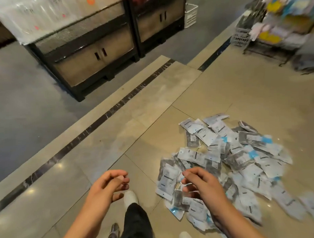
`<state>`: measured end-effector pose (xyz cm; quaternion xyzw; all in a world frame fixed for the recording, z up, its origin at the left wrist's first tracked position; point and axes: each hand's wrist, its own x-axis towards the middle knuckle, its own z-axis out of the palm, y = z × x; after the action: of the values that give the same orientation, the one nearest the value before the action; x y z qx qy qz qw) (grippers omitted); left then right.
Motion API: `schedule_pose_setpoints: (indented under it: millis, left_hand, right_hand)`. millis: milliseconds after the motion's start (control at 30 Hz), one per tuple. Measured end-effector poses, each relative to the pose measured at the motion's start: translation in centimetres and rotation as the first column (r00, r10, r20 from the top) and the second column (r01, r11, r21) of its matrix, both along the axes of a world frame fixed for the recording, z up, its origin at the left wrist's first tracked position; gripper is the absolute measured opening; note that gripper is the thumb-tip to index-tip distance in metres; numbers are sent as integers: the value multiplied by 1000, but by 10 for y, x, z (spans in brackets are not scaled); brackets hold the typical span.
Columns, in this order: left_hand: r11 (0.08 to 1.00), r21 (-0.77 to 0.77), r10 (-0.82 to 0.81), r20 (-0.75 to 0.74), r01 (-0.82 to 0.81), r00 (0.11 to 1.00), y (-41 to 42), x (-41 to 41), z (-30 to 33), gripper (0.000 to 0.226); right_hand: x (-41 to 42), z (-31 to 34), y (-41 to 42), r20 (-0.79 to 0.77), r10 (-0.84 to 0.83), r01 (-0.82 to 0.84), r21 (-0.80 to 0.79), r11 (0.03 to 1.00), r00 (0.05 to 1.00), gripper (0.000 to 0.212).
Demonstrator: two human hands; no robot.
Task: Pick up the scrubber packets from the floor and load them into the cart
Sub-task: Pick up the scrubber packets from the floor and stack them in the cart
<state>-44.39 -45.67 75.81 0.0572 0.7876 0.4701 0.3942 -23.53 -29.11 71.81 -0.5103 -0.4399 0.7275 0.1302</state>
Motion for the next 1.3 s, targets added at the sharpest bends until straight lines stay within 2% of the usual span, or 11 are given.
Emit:
schedule_pose_setpoints:
  millis: [200,267,367,467,600,767,933,1133,1200,1300]
  left_hand:
    - [988,-3,-156,42,156,987,65,-111,-18,16]
    - [981,-44,-189,39,190,981,83,-156,-20,16]
    - [951,-97,-293,23,294,956,125,-226,-19,13]
    - [887,-120,-449,-3,445,894,189,-260,-13,13]
    - [742,-37,-671,-53,670,740,274,-272,-3,16]
    - [585,-73,-811,-62,808,581,371,-281,-15,14]
    - [556,-167,-831,-70,814,553,469,-291,-23,18]
    - [505,-256,-859,-61,824,508,583,-289,-28,19]
    - [453,-272,-887,-50,849,458,618,-276,-26,19]
    - [340,-274,-939,-36,900,343,665,-251,-27,17]
  right_hand:
    - [-93,-10,33,37,-159,158,25,987,987,9]
    - [-130,-10,41,39,-212,211,32,977,976,9]
    - [-189,-6,54,0,-388,388,29,921,921,10]
    - [-224,-1,69,-9,-528,528,32,848,849,12]
    - [-244,4,91,28,-586,586,5,810,810,10]
    - [-255,-12,139,68,-720,722,-9,692,690,13]
    - [-271,-42,221,68,-785,788,-57,613,615,13]
    - [-252,-67,326,129,-789,800,-107,591,600,13]
    - [-243,-71,348,125,-813,822,-126,555,568,11]
    - [-240,-78,373,115,-887,886,-197,420,447,9]
